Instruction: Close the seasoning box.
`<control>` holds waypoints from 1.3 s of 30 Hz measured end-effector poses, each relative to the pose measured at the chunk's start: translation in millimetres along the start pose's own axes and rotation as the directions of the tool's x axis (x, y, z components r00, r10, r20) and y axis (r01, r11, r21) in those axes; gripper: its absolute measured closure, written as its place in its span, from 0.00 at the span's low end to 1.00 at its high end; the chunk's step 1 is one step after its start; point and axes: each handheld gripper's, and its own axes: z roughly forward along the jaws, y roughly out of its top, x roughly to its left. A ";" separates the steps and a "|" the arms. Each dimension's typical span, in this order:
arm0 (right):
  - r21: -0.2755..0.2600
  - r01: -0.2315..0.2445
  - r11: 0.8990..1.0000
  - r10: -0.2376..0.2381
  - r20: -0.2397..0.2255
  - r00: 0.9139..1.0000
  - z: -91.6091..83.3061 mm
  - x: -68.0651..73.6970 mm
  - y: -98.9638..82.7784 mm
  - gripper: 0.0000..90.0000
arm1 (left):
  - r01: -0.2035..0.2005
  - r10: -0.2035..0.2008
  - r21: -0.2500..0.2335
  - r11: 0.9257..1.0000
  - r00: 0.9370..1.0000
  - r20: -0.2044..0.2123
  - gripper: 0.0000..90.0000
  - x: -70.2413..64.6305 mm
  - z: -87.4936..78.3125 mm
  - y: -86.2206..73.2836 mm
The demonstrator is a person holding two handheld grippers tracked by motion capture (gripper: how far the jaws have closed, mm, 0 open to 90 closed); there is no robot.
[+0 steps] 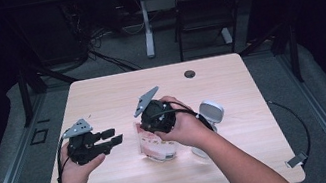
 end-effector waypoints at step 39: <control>-0.117 0.013 0.993 -0.019 -0.044 0.999 -53.9 4.0 -1.7 1.00 | -0.112 0.126 -0.069 0.991 0.959 0.254 0.51 -21.5 30.0 -6.6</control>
